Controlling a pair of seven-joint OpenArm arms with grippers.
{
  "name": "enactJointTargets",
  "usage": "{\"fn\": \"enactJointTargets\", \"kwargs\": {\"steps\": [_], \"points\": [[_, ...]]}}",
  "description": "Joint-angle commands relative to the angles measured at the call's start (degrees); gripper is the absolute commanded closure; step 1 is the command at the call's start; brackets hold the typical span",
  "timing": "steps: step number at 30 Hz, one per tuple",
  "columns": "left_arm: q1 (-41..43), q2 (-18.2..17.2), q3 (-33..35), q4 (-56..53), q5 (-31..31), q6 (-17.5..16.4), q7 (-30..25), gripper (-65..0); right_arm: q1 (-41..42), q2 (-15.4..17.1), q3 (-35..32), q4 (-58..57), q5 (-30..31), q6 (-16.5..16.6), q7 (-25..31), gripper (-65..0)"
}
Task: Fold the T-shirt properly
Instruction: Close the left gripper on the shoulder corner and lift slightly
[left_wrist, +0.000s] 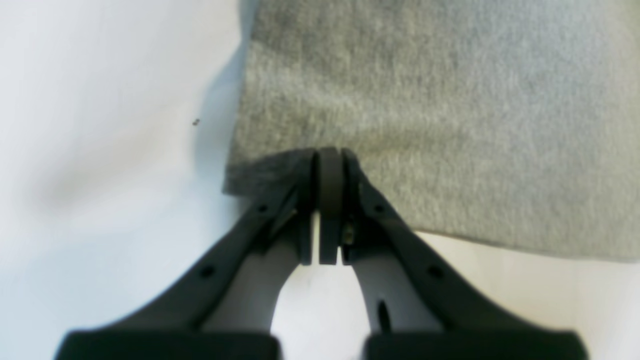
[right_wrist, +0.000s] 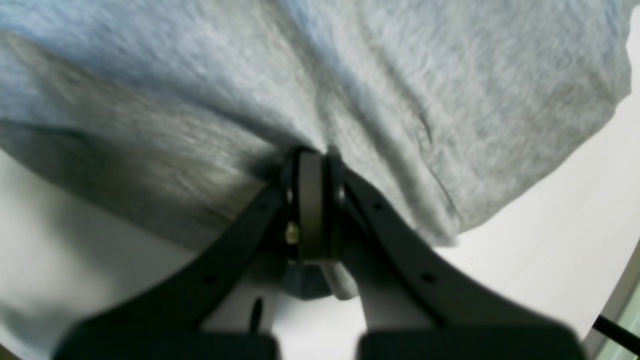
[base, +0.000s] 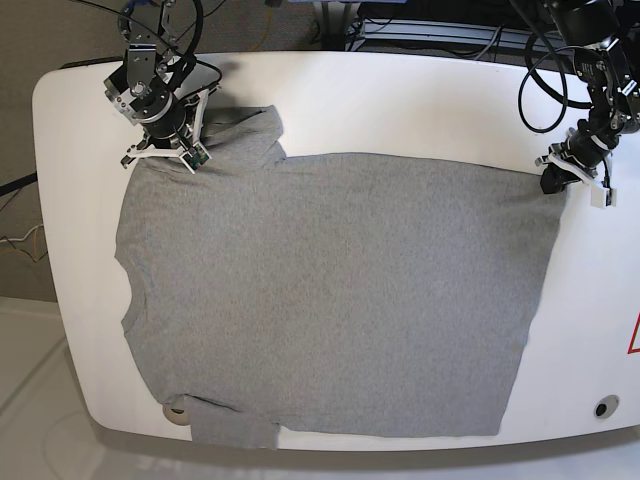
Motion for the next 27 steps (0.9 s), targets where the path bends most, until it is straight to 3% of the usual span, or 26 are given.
{"fn": "enactJointTargets", "kwargs": {"steps": [1,7,9,15,27], "points": [[0.18,-1.62,-1.16,1.50,-1.97,-1.25,0.61,0.0,-0.57,0.53,0.25,1.48,0.95,-0.29,0.73,0.0],[0.17,-3.35,-1.13,1.27,-4.51,-3.04,1.46,0.0,-0.66,-0.08,0.24,1.50,0.61,-0.29,0.90,0.0],[0.80,-6.00,-0.24,-0.70,-6.93,-5.41,2.14,0.0,-1.05,-0.47,0.15,1.21,1.10,-0.29,0.65,-0.1],[2.53,-8.27,0.22,-0.38,-7.85,-6.70,2.70,0.0,-1.83,-0.69,0.03,1.34,1.39,-0.29,0.64,0.0],[8.59,-5.82,0.13,10.79,-5.38,-7.71,4.58,0.0,-5.22,-0.80,0.75,2.10,7.35,-0.29,-0.23,0.0]]}}
